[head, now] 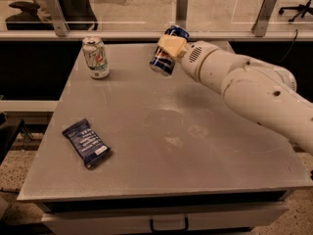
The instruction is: Place pepsi can upright
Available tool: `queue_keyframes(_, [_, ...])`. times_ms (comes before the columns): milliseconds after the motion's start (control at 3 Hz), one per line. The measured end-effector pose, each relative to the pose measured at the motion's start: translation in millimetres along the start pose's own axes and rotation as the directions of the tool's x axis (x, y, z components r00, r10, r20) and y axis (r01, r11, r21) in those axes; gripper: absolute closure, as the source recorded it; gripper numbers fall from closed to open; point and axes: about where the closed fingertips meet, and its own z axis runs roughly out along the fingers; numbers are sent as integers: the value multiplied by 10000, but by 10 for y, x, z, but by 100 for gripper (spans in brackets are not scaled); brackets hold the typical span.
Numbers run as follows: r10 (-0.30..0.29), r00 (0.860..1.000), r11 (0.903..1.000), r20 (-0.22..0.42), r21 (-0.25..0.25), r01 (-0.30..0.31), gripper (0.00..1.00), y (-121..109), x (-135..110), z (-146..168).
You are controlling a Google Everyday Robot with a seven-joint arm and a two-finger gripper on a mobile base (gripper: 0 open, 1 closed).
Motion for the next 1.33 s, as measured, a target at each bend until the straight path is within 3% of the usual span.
queue_keyframes(333, [-43,9999,9999,-139,125,45,100,-50,33,1])
queue_keyframes(667, [-700,9975,9974,-100,155,702,100,-90,40,2])
queue_keyframes(1000, [-1954,9807,9802,29,336,1951,100,-80,19,39])
queue_keyframes(1333, [-3724,9281,9249,68,851,3705,100,-11,-55,79])
